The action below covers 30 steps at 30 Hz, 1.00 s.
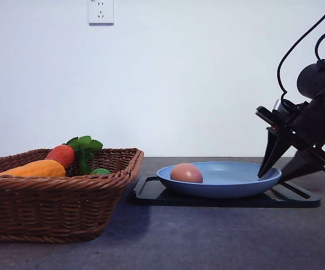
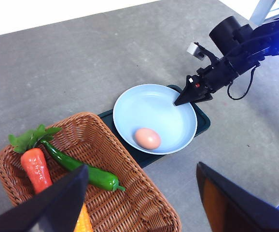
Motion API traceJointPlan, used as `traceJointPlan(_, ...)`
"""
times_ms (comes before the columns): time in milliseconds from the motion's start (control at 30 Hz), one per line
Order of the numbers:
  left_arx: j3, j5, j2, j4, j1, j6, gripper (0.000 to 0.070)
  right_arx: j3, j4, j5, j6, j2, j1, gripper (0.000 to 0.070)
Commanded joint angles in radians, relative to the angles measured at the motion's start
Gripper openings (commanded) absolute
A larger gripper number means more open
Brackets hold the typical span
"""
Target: Transfer egg from basket to plate and serve
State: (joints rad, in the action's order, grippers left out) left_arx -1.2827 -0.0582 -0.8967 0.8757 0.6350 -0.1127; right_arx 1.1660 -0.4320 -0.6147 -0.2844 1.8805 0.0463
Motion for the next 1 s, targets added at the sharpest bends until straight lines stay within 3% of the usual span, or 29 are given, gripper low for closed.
traceJointPlan(0,-0.021,0.001,-0.007,-0.008,0.004,0.019,0.046,0.02,0.005,0.007,0.008,0.017,0.001,0.0253)
traceJointPlan(233,-0.021,0.011,-0.011,-0.017,0.004,0.03,0.0419,0.021,-0.012,0.008,0.008,-0.036,-0.028,0.0253)
traceJointPlan(367,-0.021,0.023,-0.028,-0.037,0.003,0.059,0.0268,0.021,-0.05,0.013,0.015,-0.133,-0.055,0.0226)
traceJointPlan(567,-0.021,0.129,-0.097,-0.039,-0.012,0.129,0.0009,0.02,-0.148,0.035,0.093,-0.338,-0.05,0.0014)
traceJointPlan(667,-0.02,0.148,-0.14,-0.039,-0.038,0.154,0.0,0.019,-0.214,0.143,0.142,-0.445,-0.003,0.0)
traceJointPlan(800,0.0,0.149,-0.177,-0.057,-0.109,0.161,0.0,0.009,-0.282,0.378,0.167,-0.576,0.104,0.0)
traceJointPlan(967,0.105,0.149,-0.152,-0.157,-0.196,0.156,0.0,-0.066,-0.25,0.639,0.17,-0.746,0.237,0.0)
